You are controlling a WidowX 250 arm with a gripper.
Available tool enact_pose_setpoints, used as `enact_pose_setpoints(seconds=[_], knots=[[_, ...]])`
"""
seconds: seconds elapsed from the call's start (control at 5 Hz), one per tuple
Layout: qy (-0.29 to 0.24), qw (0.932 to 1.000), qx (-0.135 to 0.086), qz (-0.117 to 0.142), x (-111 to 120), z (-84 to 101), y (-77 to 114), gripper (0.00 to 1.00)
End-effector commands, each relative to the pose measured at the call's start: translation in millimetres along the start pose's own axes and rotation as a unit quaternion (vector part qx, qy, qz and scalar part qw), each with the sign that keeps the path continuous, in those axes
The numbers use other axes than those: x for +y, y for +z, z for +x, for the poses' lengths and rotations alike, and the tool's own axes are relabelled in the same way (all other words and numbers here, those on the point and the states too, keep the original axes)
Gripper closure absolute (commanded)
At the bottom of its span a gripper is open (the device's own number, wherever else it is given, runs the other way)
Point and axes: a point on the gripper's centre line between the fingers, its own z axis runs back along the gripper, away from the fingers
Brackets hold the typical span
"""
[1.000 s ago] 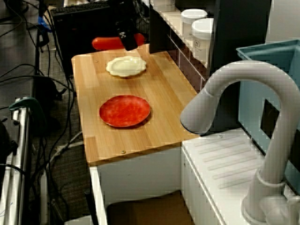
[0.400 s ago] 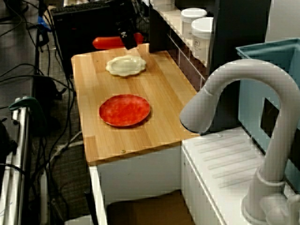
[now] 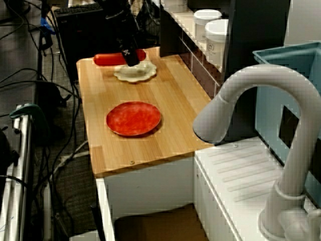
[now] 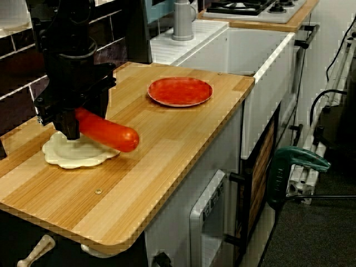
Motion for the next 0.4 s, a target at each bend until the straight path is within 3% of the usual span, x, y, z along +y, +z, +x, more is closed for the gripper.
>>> enact_pose_setpoints(seconds=[0.0,0.2], knots=[[0.014,0.9995,-0.013,0.025,8.4,-3.9,15.7,0.00],[0.023,0.9995,-0.007,0.019,14.9,-2.4,16.9,0.00]])
